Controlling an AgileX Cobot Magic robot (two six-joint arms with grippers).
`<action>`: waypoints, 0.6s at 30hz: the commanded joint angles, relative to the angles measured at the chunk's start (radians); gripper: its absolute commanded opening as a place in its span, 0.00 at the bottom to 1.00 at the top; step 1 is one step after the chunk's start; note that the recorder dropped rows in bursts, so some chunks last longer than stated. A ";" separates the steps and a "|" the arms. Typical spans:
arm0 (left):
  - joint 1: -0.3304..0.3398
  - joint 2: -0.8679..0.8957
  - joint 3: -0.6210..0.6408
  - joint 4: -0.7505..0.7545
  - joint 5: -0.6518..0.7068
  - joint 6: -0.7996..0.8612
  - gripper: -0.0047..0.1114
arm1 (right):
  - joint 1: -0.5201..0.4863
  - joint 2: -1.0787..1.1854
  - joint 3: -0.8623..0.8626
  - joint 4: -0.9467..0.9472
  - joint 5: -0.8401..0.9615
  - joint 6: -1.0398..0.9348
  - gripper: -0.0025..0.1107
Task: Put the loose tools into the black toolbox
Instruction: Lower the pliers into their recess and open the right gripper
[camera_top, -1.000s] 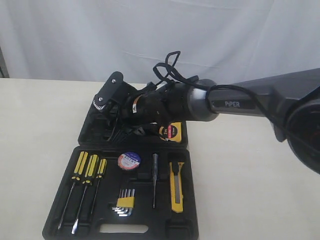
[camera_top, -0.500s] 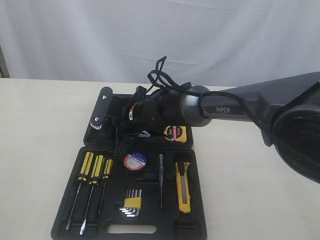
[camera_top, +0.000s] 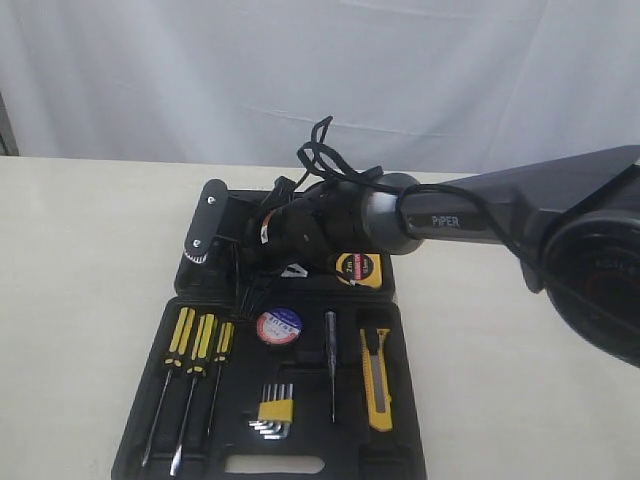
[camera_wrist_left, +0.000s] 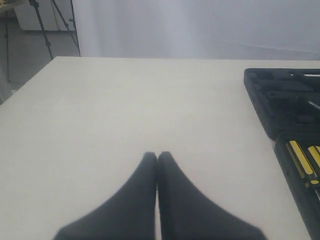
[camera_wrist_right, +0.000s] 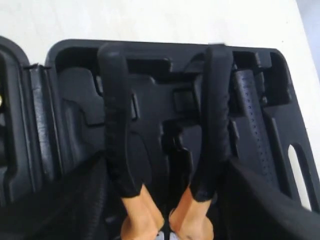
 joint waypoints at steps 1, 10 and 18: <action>-0.005 -0.001 0.003 -0.010 -0.010 -0.002 0.04 | -0.009 0.010 0.008 0.026 0.068 0.014 0.46; -0.005 -0.001 0.003 -0.010 -0.010 -0.002 0.04 | -0.009 0.010 0.008 0.034 0.087 0.014 0.60; -0.005 -0.001 0.003 -0.010 -0.010 -0.002 0.04 | -0.009 0.010 0.008 0.045 0.091 0.058 0.67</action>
